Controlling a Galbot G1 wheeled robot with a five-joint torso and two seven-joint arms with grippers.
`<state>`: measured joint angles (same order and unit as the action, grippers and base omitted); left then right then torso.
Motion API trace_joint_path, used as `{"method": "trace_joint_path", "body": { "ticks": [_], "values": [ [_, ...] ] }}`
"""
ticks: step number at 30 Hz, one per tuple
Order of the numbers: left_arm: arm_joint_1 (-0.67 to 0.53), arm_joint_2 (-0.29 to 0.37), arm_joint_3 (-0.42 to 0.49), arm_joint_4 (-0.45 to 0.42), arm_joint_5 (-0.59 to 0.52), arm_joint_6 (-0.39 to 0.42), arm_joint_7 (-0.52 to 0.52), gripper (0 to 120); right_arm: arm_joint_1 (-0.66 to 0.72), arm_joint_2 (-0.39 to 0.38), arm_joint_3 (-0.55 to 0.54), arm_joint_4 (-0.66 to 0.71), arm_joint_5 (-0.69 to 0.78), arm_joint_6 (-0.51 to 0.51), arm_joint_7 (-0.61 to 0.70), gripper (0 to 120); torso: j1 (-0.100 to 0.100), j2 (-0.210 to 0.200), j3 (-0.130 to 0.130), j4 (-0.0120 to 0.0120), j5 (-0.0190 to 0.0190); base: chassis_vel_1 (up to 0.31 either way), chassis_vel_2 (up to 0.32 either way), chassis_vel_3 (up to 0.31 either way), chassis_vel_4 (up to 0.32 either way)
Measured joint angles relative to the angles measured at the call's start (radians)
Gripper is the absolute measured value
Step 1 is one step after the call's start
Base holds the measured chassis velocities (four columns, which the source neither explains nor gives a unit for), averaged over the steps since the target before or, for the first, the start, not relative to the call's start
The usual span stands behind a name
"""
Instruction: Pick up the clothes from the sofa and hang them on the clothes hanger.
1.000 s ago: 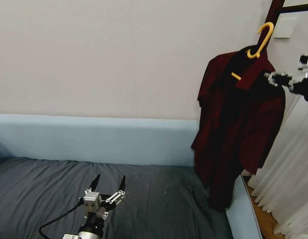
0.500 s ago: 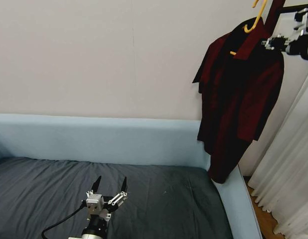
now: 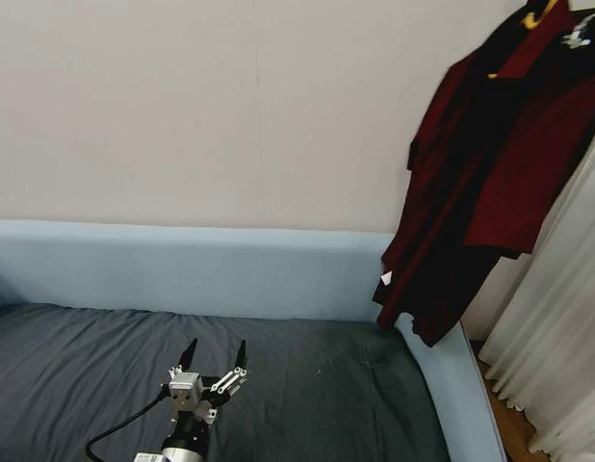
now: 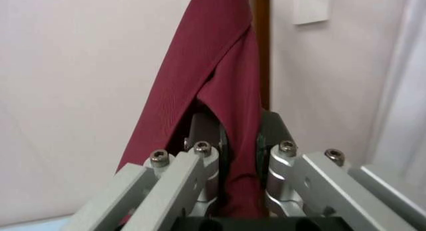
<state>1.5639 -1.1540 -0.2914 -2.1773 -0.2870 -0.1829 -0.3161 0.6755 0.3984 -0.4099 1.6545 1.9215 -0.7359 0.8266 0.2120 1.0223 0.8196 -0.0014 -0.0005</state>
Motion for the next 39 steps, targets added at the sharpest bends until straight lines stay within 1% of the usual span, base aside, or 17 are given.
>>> {"method": "trace_joint_path", "body": {
  "ticks": [3, 4, 8, 11, 14, 17, 20, 21, 22, 24, 27, 28, 30, 32, 33, 37, 39],
  "values": [
    [-0.005, 0.004, 0.0, 0.002, -0.005, 0.001, -0.004, 100, 0.011, -0.035, -0.006, 0.03, 0.023, 0.0, 0.038, 8, 0.0, 0.0, 0.0, -0.0001, -0.0001, 0.0, 0.0, 0.0, 0.0],
    [-0.005, 0.004, 0.0, 0.002, -0.005, 0.001, -0.004, 100, 0.011, -0.035, -0.006, 0.03, 0.023, 0.0, 0.038, 8, 0.0, 0.0, 0.0, -0.0001, -0.0001, 0.0, 0.0, 0.0, 0.0],
    [-0.011, 0.005, 0.003, 0.005, -0.008, 0.002, -0.007, 100, 0.007, -0.081, -0.015, 0.07, 0.03, 0.0, 0.064, 8, 0.0, 0.0, 0.0, 0.0, -0.0005, 0.0, 0.0, 0.0, 0.0],
    [-0.012, 0.005, 0.006, 0.006, -0.008, 0.003, -0.007, 100, -0.002, -0.094, -0.016, 0.08, 0.025, 0.0, 0.067, 8, 0.0, 0.0, 0.0, 0.0, -0.0005, 0.0, 0.0, 0.0, 0.0],
    [-0.013, 0.005, 0.012, 0.007, -0.007, 0.003, -0.007, 100, -0.04, -0.115, -0.001, 0.091, 0.013, 0.0, 0.07, 8, 0.0, 0.0, 0.0, -0.0002, -0.0001, 0.0, 0.0, 0.0, 0.0],
    [-0.014, 0.004, 0.016, 0.007, -0.006, 0.003, -0.008, 100, -0.071, -0.116, 0.012, 0.087, -0.019, 0.0, 0.066, 8, 0.0, 0.0, 0.0, -0.0001, -0.0001, 0.0, 0.0, 0.0, 0.0],
    [-0.01, 0.003, 0.017, 0.008, -0.003, 0.003, -0.008, 100, -0.092, -0.079, 0.003, 0.048, -0.108, 0.001, 0.044, 8, 0.0, 0.0, 0.0, 0.0001, -0.0004, 0.0, 0.0, 0.0, 0.0],
    [-0.008, 0.003, 0.015, 0.011, -0.003, 0.002, -0.008, 100, -0.088, -0.058, -0.014, 0.026, -0.16, 0.001, 0.026, 8, 0.0, 0.0, 0.0, 0.0001, -0.0003, 0.0, 0.0, 0.0, 0.0],
    [-0.008, 0.003, 0.015, 0.011, -0.003, 0.002, -0.008, 100, -0.088, -0.058, -0.014, 0.026, -0.16, 0.001, 0.026, 8, 0.0, 0.0, 0.0, 0.0001, -0.0003, 0.0, 0.0, 0.0, 0.0],
    [-0.008, 0.0, 0.007, 0.016, -0.003, 0.0, -0.009, 100, -0.06, 0.002, -0.063, -0.035, -0.26, 0.001, -0.011, 8, 0.0, 0.0, 0.0, 0.0002, -0.0004, 0.0, 0.0, 0.0, 0.0],
    [-0.009, -0.004, 0.001, 0.023, -0.005, -0.004, -0.01, 100, -0.027, 0.062, -0.112, -0.103, -0.318, 0.002, -0.032, 8, 0.0, 0.0, 0.0, 0.0003, -0.0005, 0.0, 0.0, 0.0, 0.0],
    [-0.009, -0.004, 0.001, 0.023, -0.005, -0.004, -0.01, 100, -0.027, 0.062, -0.112, -0.103, -0.318, 0.002, -0.032, 8, 0.0, 0.0, 0.0, 0.0003, -0.0005, 0.0, 0.0, 0.0, 0.0],
    [-0.008, -0.006, -0.004, 0.027, -0.008, -0.007, -0.01, 100, 0.018, 0.13, -0.166, -0.194, -0.38, 0.002, -0.06, 8, 0.0, 0.0, 0.0, 0.0001, -0.0006, 0.0, 0.0, 0.0, 0.0],
    [-0.008, -0.007, -0.008, 0.029, -0.009, -0.008, -0.01, 100, 0.033, 0.169, -0.187, -0.25, -0.403, 0.002, -0.067, 8, 0.0, 0.0, 0.0, 0.0001, -0.0006, 0.0, 0.0, 0.0, 0.0],
    [-0.008, -0.007, -0.008, 0.029, -0.009, -0.008, -0.01, 100, 0.033, 0.169, -0.187, -0.25, -0.403, 0.002, -0.067, 8, 0.0, 0.0, 0.0, 0.0001, -0.0006, 0.0, 0.0, 0.0, 0.0],
    [-0.009, -0.006, -0.017, 0.032, -0.02, -0.01, -0.01, 100, 0.049, 0.233, -0.206, -0.341, -0.432, 0.003, -0.068, 8, 0.0, 0.0, 0.0, 0.0002, -0.0005, 0.0, 0.0, 0.0, 0.0],
    [-0.008, -0.006, -0.019, 0.032, -0.023, -0.011, -0.01, 100, 0.052, 0.244, -0.207, -0.359, -0.436, 0.003, -0.068, 8, 0.0, 0.0, 0.0, 0.0002, -0.0005, 0.0, 0.0, 0.0, 0.0]
  ]
}}
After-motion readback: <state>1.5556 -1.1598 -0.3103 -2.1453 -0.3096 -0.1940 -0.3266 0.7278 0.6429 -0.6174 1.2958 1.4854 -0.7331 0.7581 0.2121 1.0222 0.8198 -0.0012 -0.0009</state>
